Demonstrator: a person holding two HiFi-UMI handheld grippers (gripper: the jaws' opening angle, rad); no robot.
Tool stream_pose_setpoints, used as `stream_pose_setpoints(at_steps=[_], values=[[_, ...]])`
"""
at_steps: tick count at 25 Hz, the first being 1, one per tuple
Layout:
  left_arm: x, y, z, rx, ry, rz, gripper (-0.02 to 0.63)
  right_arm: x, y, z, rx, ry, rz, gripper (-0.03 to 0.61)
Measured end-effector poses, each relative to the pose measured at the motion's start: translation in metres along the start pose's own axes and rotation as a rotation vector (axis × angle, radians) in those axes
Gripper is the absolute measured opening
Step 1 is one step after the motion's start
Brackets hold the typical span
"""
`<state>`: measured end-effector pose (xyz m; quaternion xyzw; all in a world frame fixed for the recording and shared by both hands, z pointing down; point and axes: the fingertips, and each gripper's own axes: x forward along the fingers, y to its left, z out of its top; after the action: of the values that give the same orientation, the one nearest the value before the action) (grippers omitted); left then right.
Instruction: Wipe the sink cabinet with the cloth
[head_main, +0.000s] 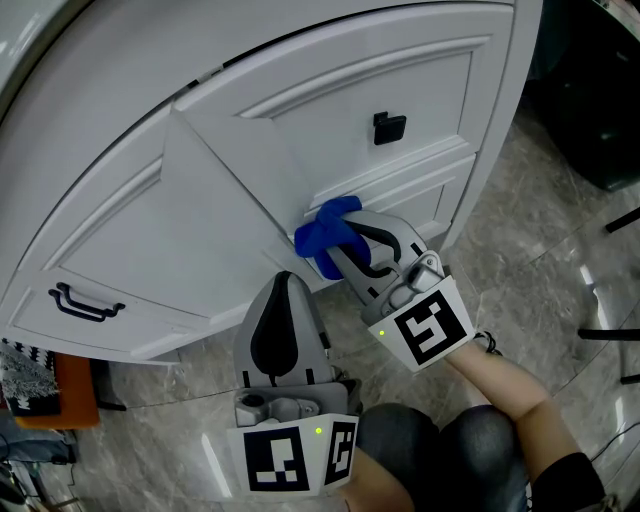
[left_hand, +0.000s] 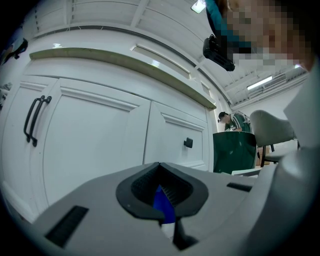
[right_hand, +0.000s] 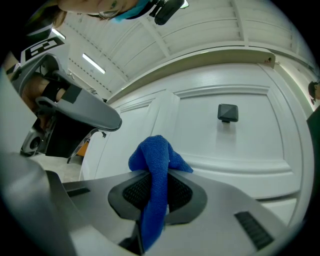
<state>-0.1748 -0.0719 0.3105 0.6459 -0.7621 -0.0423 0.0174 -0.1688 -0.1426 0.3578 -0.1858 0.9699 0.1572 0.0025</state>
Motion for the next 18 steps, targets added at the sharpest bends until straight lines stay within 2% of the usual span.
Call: stream_pose_setpoints(at_steps=[18], values=[[0.004, -0.008, -0.001, 0.018, 0.009, -0.009, 0.005, -0.016, -0.027, -0.004, 0.013, -0.036, -0.076, 0.06]])
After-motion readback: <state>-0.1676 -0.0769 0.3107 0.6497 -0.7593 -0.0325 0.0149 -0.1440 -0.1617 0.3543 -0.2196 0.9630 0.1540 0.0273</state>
